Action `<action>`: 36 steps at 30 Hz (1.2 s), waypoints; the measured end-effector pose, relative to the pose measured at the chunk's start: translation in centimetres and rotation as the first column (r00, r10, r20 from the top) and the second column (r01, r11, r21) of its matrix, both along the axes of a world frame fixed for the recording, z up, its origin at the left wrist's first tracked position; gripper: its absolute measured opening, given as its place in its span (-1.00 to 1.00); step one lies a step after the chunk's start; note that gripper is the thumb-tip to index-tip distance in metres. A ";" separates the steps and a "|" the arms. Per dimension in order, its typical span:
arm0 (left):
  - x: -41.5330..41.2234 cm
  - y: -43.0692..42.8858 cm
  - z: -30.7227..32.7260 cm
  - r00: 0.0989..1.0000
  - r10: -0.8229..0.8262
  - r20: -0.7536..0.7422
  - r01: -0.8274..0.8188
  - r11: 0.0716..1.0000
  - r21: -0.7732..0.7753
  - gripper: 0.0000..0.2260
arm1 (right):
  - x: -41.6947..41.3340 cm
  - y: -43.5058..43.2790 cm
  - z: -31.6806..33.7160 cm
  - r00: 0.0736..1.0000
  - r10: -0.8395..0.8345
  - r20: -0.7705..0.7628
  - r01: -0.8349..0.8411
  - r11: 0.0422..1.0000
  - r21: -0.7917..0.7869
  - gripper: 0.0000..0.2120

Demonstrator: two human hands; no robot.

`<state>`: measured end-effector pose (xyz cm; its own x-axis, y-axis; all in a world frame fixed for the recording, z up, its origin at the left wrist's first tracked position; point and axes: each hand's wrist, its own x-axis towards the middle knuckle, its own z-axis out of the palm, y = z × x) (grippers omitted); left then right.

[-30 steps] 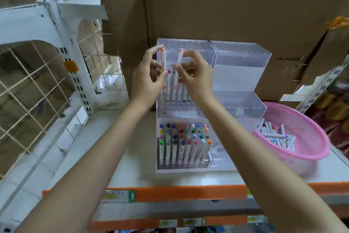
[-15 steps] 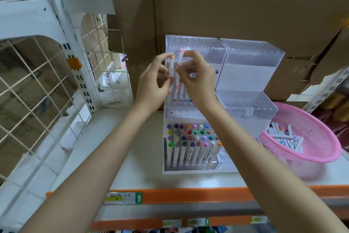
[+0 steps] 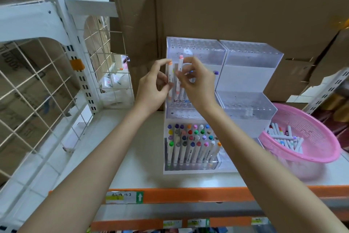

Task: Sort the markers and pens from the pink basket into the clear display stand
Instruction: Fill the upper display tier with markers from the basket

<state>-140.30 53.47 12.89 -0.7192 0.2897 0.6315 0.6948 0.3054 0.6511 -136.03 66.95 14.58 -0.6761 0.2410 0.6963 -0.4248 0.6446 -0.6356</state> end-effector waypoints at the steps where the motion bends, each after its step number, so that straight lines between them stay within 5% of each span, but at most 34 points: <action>1: 0.1 0.0 0.0 1.000 -0.008 -0.013 0.008 1.000 -0.019 -0.50 | 0.0 0.0 -0.1 1.000 0.000 0.002 0.000 1.000 -0.002 -0.83; 16: 0.4 0.0 0.3 0.999 -0.006 -0.035 0.002 0.996 -0.094 -0.67 | 0.5 0.2 0.0 0.999 0.043 -0.003 -0.043 0.999 0.002 -0.58; 36: 1.2 -0.6 0.5 0.992 0.015 -0.122 -0.051 0.955 -0.293 -0.66 | 0.8 -0.1 0.2 0.998 0.041 0.043 -0.043 0.997 0.060 -0.62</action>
